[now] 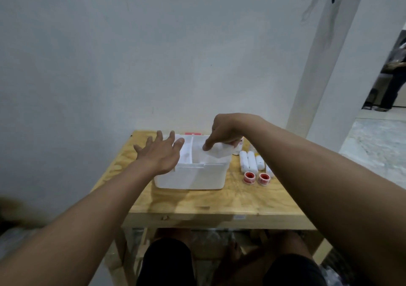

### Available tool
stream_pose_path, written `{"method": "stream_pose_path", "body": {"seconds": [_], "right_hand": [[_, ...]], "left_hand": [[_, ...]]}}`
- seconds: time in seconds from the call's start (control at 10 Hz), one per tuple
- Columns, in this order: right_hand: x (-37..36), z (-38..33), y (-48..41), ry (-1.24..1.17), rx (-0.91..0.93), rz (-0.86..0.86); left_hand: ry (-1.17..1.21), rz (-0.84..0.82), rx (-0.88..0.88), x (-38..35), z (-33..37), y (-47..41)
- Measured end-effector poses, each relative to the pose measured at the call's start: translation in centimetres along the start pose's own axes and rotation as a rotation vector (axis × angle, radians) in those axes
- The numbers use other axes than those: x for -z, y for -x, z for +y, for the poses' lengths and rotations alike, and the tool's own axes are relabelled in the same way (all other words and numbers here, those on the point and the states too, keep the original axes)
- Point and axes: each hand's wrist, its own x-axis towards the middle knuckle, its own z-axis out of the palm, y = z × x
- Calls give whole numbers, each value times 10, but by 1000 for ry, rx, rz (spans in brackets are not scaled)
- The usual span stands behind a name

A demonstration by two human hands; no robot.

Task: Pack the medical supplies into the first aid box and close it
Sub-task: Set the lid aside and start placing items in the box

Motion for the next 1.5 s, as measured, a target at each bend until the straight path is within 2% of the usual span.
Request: {"method": "stream_pose_path", "body": {"seconds": [0.2,0.5,0.8,1.0,1.2,1.5], "right_hand": [[-13,-10,-19,17,-38,-101],[-43,-22,-37,96,-41,-220],[-60,-13,-58,213,-31,-168],[-64,-15,-62,195,-49,-188],[-66,-18,-59,97,-42,-235],[-71,-20,-59,-5,-14,-200]], "left_hand": [[-44,-76,4,0,0,-2],[-116,-94,-13,1,2,-1],[-124,-98,-12,0,2,-2],[-123,-92,-9,-1,2,-2],[-132,-82,-8,-1,2,-2],[-126,-80,-6,-1,2,-2]]}}
